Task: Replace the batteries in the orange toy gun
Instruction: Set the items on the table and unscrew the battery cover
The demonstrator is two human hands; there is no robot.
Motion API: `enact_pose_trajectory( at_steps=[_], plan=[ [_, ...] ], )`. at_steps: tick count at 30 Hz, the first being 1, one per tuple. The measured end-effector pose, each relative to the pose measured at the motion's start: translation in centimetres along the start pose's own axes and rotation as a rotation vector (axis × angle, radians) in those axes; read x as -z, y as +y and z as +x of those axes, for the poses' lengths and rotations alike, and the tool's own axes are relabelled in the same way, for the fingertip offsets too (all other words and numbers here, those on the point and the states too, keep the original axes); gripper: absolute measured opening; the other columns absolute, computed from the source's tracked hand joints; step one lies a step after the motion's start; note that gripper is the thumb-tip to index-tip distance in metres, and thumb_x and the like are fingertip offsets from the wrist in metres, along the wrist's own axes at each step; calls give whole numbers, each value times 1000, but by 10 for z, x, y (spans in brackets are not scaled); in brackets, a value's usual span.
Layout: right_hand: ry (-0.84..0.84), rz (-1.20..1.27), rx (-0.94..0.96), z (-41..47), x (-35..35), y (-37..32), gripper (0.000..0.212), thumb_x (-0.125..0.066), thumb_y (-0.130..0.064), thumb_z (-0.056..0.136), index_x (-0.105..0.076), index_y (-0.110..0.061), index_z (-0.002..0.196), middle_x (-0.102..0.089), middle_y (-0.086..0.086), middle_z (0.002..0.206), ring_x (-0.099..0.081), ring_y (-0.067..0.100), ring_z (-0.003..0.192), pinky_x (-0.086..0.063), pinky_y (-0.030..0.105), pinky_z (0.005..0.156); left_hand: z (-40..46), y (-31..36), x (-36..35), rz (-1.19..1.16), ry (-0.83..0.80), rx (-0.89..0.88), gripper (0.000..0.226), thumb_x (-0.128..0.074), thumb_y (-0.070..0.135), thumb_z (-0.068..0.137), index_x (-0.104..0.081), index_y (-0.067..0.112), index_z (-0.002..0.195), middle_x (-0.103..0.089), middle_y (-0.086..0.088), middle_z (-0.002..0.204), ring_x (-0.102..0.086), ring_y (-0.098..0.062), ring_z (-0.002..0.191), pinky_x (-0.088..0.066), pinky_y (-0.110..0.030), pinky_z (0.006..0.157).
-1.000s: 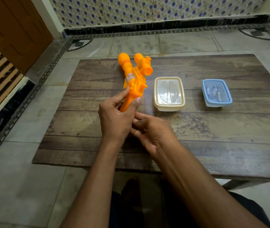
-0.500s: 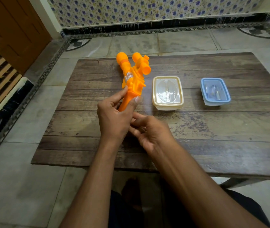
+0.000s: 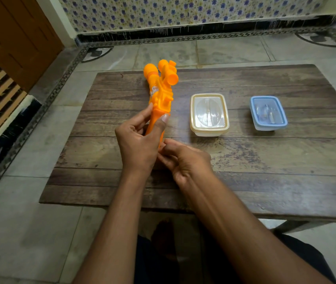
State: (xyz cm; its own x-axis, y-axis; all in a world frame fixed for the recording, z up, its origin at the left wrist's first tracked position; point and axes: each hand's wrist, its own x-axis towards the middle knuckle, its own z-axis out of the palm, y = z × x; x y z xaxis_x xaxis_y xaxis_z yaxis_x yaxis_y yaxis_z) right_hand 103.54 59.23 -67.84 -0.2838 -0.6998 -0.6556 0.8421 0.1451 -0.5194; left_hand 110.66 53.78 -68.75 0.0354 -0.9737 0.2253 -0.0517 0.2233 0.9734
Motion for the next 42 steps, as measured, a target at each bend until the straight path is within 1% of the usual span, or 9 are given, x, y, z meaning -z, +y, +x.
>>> enact_pose_trajectory(
  at_steps=[6, 11, 15, 20, 25, 31, 35, 38, 42],
  plan=[
    [1, -177, 162, -5, 3, -9, 16, -69, 20, 81, -71, 4, 84, -76, 21, 77, -77, 28, 74, -65, 31, 67, -3, 5, -1, -146, 85, 98, 43, -82, 10, 89, -70, 4, 129, -81, -9, 109, -79, -26, 97, -64, -40, 85],
    [-52, -867, 537, -6, 24, -40, 15, -87, 2, 74, -78, -10, 79, -79, 6, 77, -79, 17, 76, -66, 41, 76, -6, 14, 2, -338, 201, 204, 43, -74, 8, 95, -60, 6, 135, -80, -12, 104, -79, -29, 82, -62, -35, 73],
    [-43, -1231, 532, 0, 37, -54, 19, -93, -4, 70, -78, -15, 75, -78, 0, 75, -77, 12, 73, -66, 38, 74, -5, 12, 7, -407, 249, 264, 43, -75, 12, 94, -61, 4, 134, -79, -11, 107, -78, -27, 80, -60, -34, 71],
    [-7, -1303, 399, 3, 46, -69, 22, -95, 0, 65, -76, -11, 69, -78, 3, 72, -78, 18, 71, -66, 36, 65, -2, 5, 11, -416, 279, 274, 38, -72, 13, 96, -65, 0, 131, -77, -17, 112, -77, -23, 75, -61, -39, 76],
    [-36, -1278, 372, 5, 58, -81, 25, -95, 4, 59, -76, -10, 68, -78, 7, 71, -78, 25, 75, -66, 46, 71, 0, 4, 13, -482, 312, 320, 48, -75, 25, 83, -69, 3, 126, -72, -29, 121, -74, -33, 83, -58, -41, 75],
    [-99, -1218, 328, -1, 62, -85, 23, -90, 12, 65, -75, 0, 78, -77, 16, 78, -79, 31, 76, -66, 44, 67, 3, -1, 14, -488, 327, 371, 24, -68, 15, 93, -69, 7, 116, -74, -24, 106, -74, -29, 70, -56, -36, 67],
    [-103, -1164, 318, -2, 60, -86, 14, -81, 15, 76, -74, 4, 81, -76, 22, 80, -79, 33, 76, -66, 47, 72, 6, -3, 15, -528, 349, 393, 49, -69, 25, 79, -67, -1, 122, -72, -30, 113, -72, -38, 81, -58, -38, 66],
    [-115, -1154, 387, 0, 59, -83, 12, -74, 14, 83, -74, 3, 82, -76, 22, 82, -79, 28, 75, -66, 48, 74, 7, -5, 17, -547, 368, 409, 61, -67, 28, 76, -65, -3, 128, -69, -34, 122, -72, -38, 81, -59, -37, 66],
    [-208, -1349, 705, 0, 48, -70, 8, -85, -11, 81, -78, -12, 86, -78, 1, 78, -76, 8, 72, -65, 33, 76, 5, -5, 17, -584, 358, 468, 65, -65, 25, 76, -61, -4, 134, -66, -35, 127, -74, -44, 88, -61, -40, 69]
  ],
)
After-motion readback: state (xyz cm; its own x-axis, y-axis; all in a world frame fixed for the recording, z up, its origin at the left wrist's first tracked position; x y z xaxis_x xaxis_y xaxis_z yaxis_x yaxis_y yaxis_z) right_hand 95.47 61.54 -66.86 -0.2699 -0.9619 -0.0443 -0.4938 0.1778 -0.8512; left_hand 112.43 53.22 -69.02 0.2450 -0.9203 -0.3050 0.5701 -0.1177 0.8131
